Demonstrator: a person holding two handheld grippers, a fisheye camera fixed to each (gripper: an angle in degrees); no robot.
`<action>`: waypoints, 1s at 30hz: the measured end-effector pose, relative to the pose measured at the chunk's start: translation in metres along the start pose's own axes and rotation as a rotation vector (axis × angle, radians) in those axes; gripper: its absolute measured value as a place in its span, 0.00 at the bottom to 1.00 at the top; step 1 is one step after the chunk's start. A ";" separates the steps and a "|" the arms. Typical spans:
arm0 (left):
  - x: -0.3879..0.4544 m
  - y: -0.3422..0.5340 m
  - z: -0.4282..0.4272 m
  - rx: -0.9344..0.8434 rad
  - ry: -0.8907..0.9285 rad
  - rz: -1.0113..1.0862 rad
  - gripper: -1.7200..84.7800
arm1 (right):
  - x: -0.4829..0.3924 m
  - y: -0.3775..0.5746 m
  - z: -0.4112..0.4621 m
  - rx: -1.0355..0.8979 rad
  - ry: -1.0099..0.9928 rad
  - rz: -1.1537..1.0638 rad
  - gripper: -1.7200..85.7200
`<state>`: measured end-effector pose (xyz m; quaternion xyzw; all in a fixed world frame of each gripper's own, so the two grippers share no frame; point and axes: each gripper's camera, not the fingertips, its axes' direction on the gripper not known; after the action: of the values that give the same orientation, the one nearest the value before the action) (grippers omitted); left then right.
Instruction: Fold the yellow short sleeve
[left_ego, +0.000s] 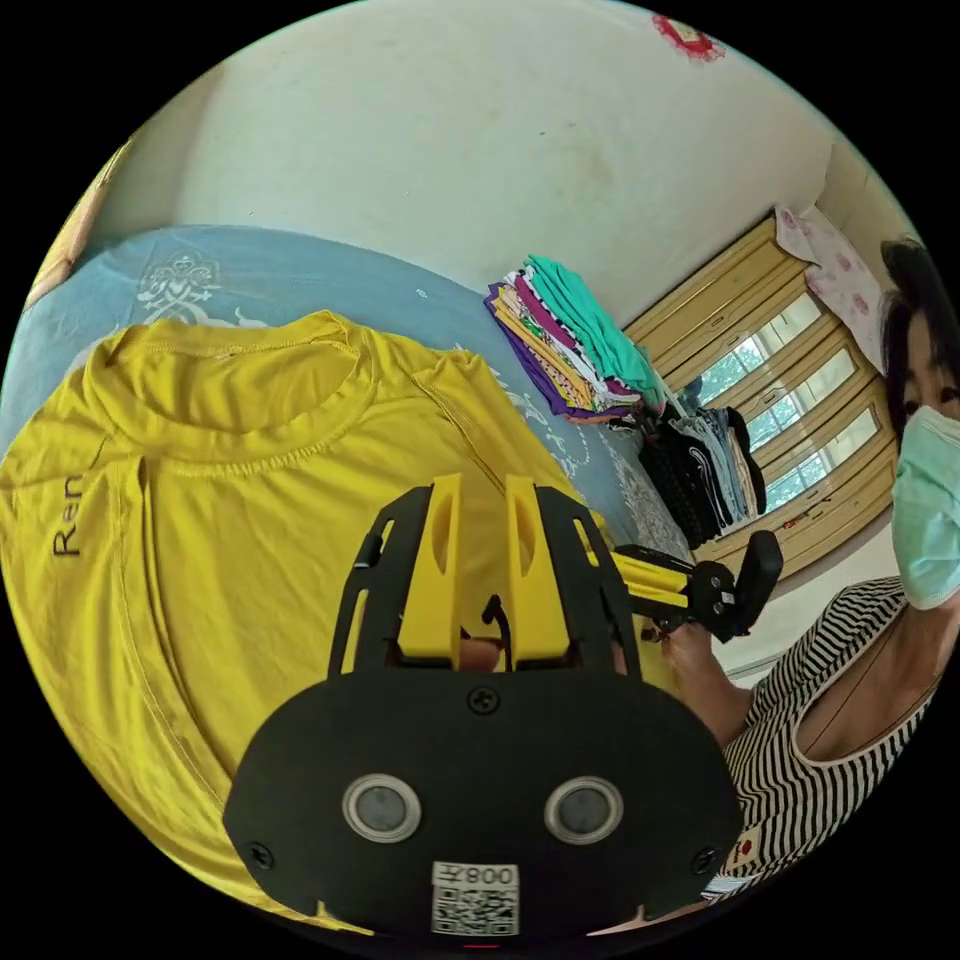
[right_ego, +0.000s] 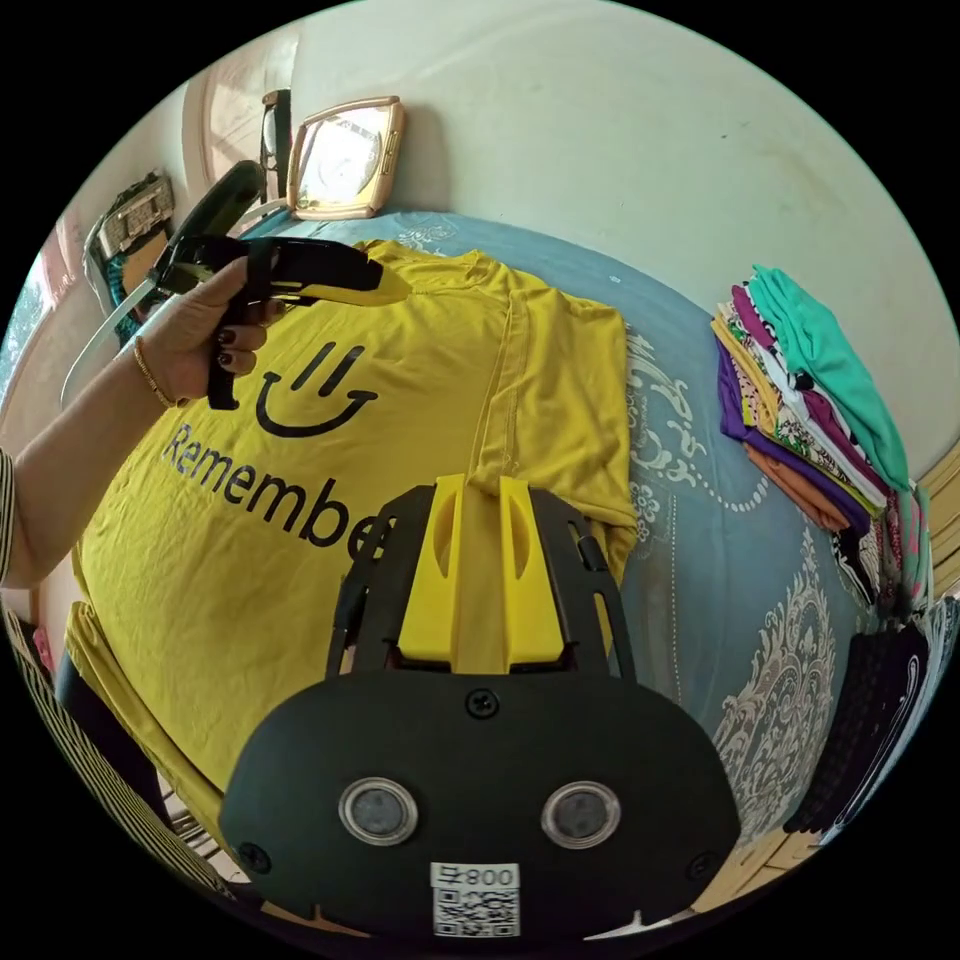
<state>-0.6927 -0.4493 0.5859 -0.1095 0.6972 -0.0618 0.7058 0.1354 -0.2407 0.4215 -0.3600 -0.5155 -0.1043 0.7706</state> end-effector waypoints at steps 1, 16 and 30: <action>-0.002 -0.017 0.015 -0.018 -0.033 0.013 0.11 | 0.002 0.003 -0.002 -0.008 -0.016 -0.001 0.10; -0.029 -0.146 0.194 -0.249 -0.306 0.111 0.06 | 0.038 0.034 -0.038 -0.020 -0.051 0.011 0.05; -0.043 -0.166 0.231 -0.188 -0.160 0.100 0.03 | 0.107 0.066 -0.106 0.149 -0.309 0.075 0.04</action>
<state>-0.4524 -0.5839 0.6689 -0.1448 0.6461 0.0480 0.7478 0.2945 -0.2410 0.4623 -0.3323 -0.6204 0.0195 0.7102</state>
